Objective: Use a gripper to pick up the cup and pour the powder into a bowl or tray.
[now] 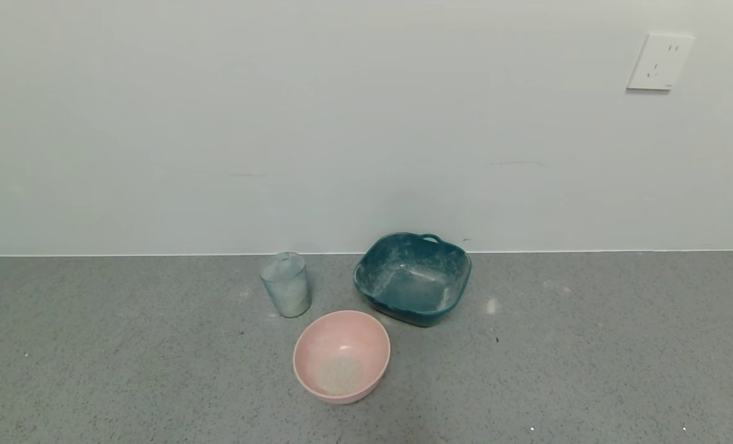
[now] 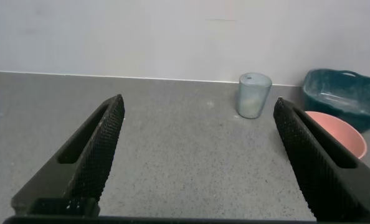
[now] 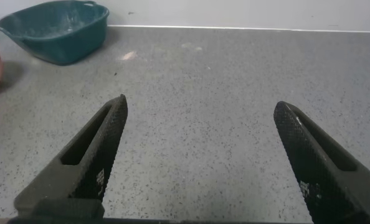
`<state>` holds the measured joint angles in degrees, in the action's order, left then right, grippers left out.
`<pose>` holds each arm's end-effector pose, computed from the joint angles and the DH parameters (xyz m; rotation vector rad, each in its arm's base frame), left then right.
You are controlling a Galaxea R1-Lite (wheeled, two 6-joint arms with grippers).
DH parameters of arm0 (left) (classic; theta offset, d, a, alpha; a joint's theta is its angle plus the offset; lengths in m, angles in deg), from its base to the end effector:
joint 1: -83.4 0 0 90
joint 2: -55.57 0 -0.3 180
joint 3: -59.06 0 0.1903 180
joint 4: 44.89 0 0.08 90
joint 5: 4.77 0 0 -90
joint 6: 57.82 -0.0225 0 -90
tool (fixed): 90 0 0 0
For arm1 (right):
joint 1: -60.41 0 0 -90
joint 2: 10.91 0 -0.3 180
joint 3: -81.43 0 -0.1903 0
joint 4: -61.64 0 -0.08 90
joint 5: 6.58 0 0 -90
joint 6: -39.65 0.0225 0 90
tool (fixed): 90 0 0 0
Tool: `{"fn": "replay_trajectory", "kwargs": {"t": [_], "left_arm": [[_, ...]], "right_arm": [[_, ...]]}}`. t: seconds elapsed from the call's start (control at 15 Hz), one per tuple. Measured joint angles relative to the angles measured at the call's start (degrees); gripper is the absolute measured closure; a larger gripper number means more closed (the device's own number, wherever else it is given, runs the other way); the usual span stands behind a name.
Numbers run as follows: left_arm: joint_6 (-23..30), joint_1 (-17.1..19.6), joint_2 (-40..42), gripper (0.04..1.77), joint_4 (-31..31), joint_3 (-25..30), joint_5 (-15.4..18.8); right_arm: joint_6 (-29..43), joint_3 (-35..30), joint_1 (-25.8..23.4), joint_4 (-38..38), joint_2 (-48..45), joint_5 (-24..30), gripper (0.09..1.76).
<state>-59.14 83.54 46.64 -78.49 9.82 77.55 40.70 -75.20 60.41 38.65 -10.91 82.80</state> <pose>-0.0497 0.0029 0.1816 0.0153 -0.1154 0.1377 -0.0228 -0.0002 0.0762 0.0184 -0.0067 -0.0108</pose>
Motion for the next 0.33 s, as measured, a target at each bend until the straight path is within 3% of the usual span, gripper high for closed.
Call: {"fn": "replay_trajectory", "kwargs": {"t": [0.13,0.33], "left_arm": [[-0.1,-0.1,2.4,0.09,2.8,2.6,3.3],[-0.5,-0.1,5.0,0.09,9.0,8.9,5.0]], "right_arm": [[0.0,0.0,0.0,0.0,0.0,0.0,0.14],[0.0,0.0,0.0,0.0,0.0,0.0,0.14]]}}
